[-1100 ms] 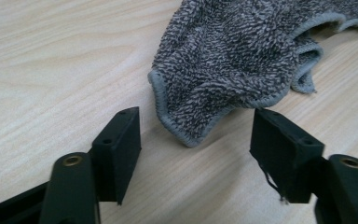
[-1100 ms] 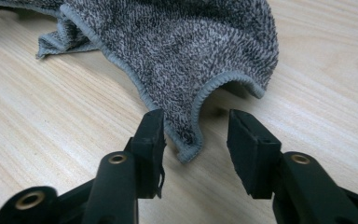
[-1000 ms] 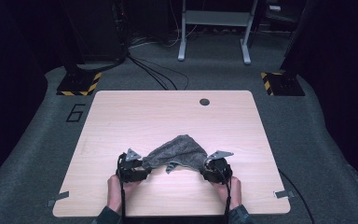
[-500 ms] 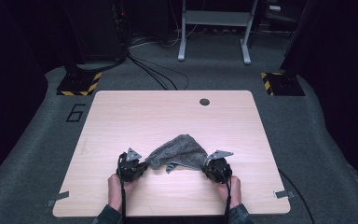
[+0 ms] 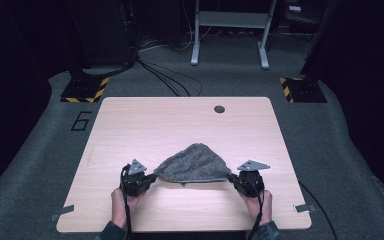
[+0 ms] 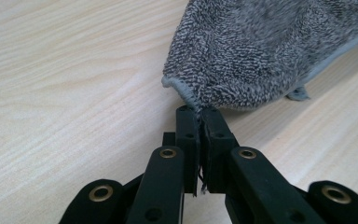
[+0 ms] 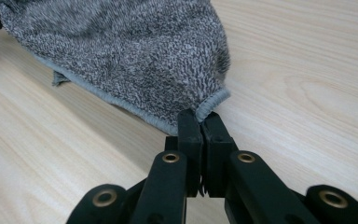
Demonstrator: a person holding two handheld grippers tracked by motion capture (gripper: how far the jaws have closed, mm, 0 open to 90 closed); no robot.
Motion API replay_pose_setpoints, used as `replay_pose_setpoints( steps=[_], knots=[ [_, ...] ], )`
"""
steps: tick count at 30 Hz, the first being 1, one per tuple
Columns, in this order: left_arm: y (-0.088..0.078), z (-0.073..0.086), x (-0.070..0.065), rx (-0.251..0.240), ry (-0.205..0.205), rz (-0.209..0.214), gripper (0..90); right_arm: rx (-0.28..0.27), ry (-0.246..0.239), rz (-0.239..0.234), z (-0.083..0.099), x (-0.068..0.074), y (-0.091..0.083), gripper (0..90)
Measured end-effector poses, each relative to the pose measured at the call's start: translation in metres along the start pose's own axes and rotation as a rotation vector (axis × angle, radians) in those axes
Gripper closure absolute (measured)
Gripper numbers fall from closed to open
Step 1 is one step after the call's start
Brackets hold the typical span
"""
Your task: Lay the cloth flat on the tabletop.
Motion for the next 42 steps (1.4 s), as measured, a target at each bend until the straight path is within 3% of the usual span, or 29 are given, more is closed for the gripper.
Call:
replay_pose_setpoints(
  steps=[7, 12, 15, 19, 21, 23, 24, 25, 27, 29, 31, 33, 35, 37, 39, 42],
  knots=[
    [-0.010, 0.013, -0.010, -0.005, 0.003, 0.044, 87.1, -0.017, 0.005, -0.007, 0.010, 0.005, -0.018, 88.3],
    [-0.013, 0.022, -0.016, 0.002, 0.010, 0.047, 87.1, -0.007, 0.005, -0.012, 0.020, 0.013, -0.020, 88.3],
    [-0.009, 0.020, -0.011, 0.002, -0.005, 0.048, 87.2, -0.012, 0.010, -0.018, 0.022, 0.014, -0.019, 88.4],
    [0.001, 0.003, 0.006, -0.008, -0.035, 0.076, 87.4, -0.008, 0.008, -0.024, 0.005, 0.004, -0.013, 88.8],
    [0.007, -0.011, 0.017, -0.008, -0.039, 0.081, 87.6, -0.016, 0.003, -0.028, -0.011, -0.008, -0.004, 89.0],
    [0.014, -0.038, 0.032, -0.015, -0.046, 0.067, 87.8, -0.008, 0.012, -0.016, -0.033, -0.024, 0.006, 89.1],
    [0.016, -0.053, 0.040, -0.031, -0.055, 0.057, 88.1, -0.004, 0.007, 0.007, -0.063, -0.042, 0.013, 89.2],
    [0.015, -0.071, 0.048, -0.043, -0.060, 0.049, 88.1, -0.004, 0.007, 0.007, -0.063, -0.042, 0.013, 89.2],
    [0.006, -0.108, 0.062, -0.062, -0.040, 0.002, 88.1, -0.009, -0.002, 0.044, -0.096, -0.056, 0.010, 89.3],
    [-0.023, -0.157, 0.071, -0.103, -0.011, -0.065, 88.1, -0.039, -0.015, 0.098, -0.144, -0.069, -0.010, 89.3],
    [-0.058, -0.189, 0.069, -0.173, 0.021, -0.113, 88.1, -0.102, -0.033, 0.133, -0.175, -0.072, -0.039, 89.3],
    [-0.089, -0.202, 0.061, -0.230, 0.058, -0.146, 88.0, -0.177, -0.049, 0.151, -0.198, -0.064, -0.078, 89.2],
    [-0.103, -0.198, 0.052, -0.244, 0.088, -0.164, 88.0, -0.212, -0.078, 0.160, -0.202, -0.053, -0.103, 89.2],
    [-0.100, -0.181, 0.045, -0.220, 0.116, -0.160, 87.9, -0.212, -0.095, 0.139, -0.189, -0.044, -0.111, 89.1],
    [-0.085, -0.152, 0.043, -0.193, 0.107, -0.114, 87.7, -0.168, -0.114, 0.114, -0.165, -0.037, -0.101, 88.8],
    [-0.047, -0.101, 0.042, -0.122, 0.083, -0.041, 87.4, -0.072, -0.097, 0.046, -0.117, -0.030, -0.059, 88.6]
  ],
)
Point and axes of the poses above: each handheld gripper's, and its own axes: y roughly forward along the jaws, z roughly out of its underside, x roughly to its left, the point moved 2 cm from there along y, roughly forward along the jaws, and after that the axes turned 14 degrees about x, right-handed, at the moved point
